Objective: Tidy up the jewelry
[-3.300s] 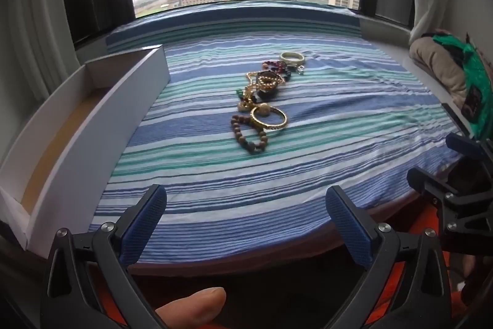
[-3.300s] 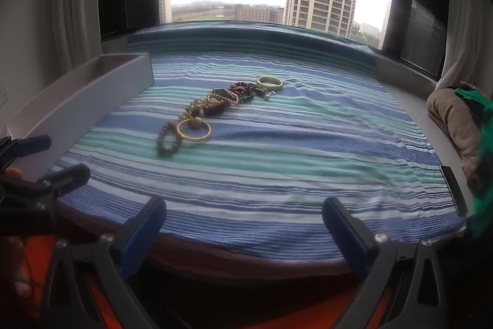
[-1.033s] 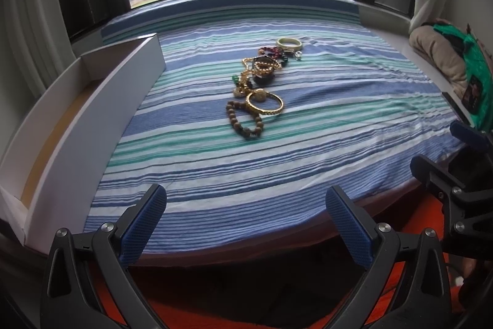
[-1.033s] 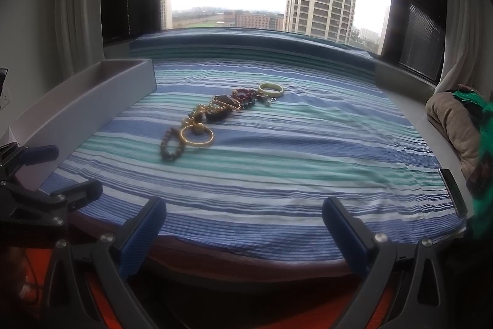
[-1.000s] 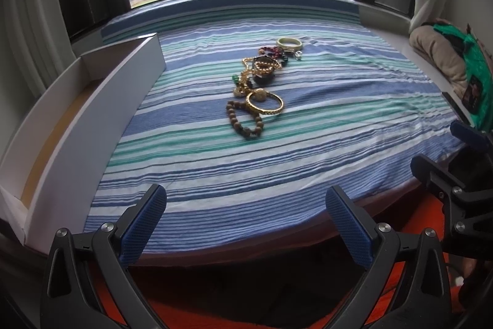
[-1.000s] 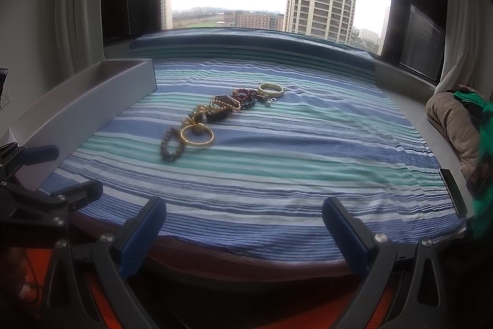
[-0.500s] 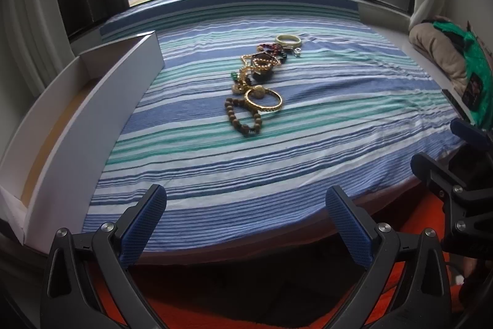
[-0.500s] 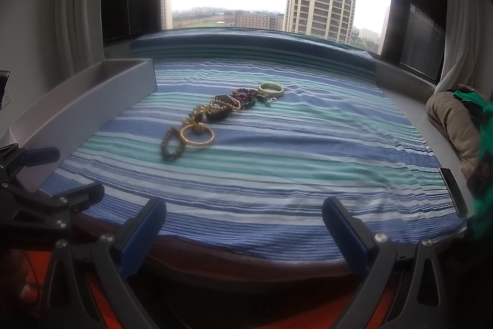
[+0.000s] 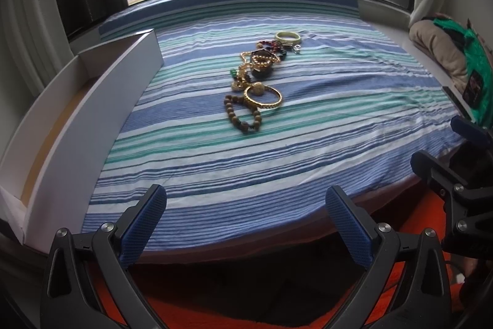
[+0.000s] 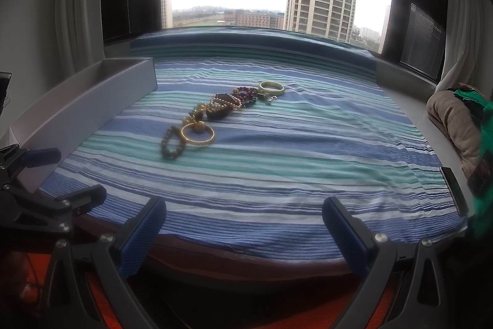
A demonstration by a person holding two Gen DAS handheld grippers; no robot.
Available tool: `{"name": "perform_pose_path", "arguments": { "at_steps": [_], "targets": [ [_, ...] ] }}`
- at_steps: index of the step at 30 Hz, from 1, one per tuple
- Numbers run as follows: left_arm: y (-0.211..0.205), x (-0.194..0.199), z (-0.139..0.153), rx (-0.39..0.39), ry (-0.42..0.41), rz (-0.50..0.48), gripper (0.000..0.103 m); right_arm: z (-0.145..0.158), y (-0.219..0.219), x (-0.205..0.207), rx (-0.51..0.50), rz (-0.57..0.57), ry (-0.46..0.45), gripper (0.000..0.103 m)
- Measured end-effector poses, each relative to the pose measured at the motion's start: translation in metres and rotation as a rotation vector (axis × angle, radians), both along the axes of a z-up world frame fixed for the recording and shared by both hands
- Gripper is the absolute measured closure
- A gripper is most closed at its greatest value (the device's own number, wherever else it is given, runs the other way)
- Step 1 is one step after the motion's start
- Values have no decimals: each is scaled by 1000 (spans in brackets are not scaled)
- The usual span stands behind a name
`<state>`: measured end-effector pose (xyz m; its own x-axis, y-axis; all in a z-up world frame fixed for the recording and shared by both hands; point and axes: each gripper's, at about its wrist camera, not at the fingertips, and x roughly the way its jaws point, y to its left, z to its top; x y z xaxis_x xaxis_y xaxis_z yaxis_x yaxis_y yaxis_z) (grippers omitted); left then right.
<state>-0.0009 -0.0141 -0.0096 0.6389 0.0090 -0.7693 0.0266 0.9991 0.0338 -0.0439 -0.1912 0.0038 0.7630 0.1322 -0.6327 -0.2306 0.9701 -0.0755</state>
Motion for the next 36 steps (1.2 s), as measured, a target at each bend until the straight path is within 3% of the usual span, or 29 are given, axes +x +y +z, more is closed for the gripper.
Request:
{"name": "perform_pose_path", "arguments": {
  "at_steps": [29, 36],
  "targets": [
    [-6, 1, -4, 12, 24, -12, 0, -5, 1, -1, 13, -3, 6, 0],
    [-2, 2, -4, 3, 32, -5, 0, 0, -10, 15, 46, 8, 18, 0]
  ]
}}
